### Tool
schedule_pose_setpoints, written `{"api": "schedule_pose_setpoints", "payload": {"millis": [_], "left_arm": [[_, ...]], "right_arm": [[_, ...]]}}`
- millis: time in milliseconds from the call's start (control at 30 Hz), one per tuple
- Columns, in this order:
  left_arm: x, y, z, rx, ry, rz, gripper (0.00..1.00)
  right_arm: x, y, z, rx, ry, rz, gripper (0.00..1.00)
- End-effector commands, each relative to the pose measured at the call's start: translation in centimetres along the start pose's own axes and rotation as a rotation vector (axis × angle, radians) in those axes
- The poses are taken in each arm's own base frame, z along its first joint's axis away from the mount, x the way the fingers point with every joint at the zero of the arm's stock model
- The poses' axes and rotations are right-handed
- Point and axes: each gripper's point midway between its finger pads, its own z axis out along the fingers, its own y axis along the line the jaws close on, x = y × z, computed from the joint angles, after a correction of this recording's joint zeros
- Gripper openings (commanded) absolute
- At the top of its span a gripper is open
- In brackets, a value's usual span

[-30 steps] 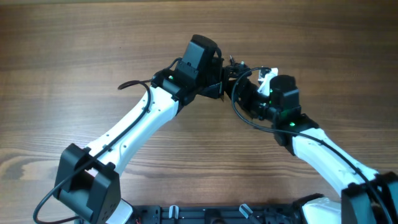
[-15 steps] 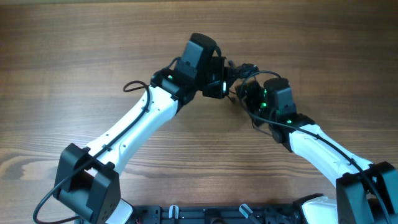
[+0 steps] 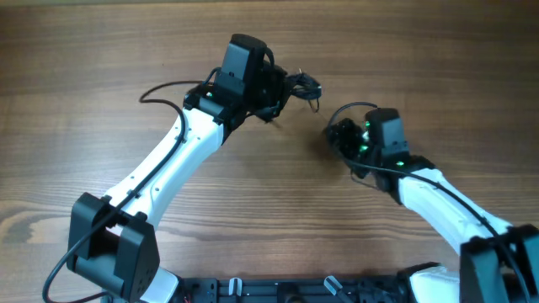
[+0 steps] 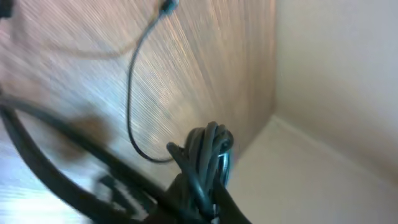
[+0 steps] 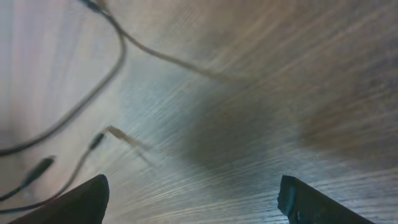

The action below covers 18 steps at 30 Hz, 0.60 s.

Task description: Untangle cables

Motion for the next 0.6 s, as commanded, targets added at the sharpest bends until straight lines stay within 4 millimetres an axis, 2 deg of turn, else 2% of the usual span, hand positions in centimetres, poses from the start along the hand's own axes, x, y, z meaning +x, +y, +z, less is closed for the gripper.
{"api": "schedule_pose_setpoints", "payload": {"millis": [0,67,133,200,400,567], "left_arm": [[-1.0,-1.3,-1.2,0.022,-0.08,0.235,0.06],[-1.0,-1.3,-1.2,0.022,-0.08,0.257,0.04],[-0.8,-1.3,-1.2,0.019,-0.078,0.351,0.04],[-0.4,-1.3,-1.1,0.02,-0.057,0.434,0.04],[1.8,-1.7,-1.1,0.071,0.056,0.621,0.04],[2.9,-2.6,-1.1,0.114,0.08,0.645,0.04]], "right_arm": [[-2.0,2.9,-2.7,-0.179,0.004,-0.028,0.91],[-3.2,5.9,-4.9,-0.363,0.022,-0.058,0.94],[-3.7,8.2,-6.4,-0.497,0.032,-0.116,0.98],[-3.5,9.6,-7.3,-0.571,0.041,-0.178,1.0],[-1.5,10.2,-7.8,-0.624,0.149,-0.193,0.99],[-0.6,10.6,-7.8,-0.615,0.227,-0.046,0.99]]}}
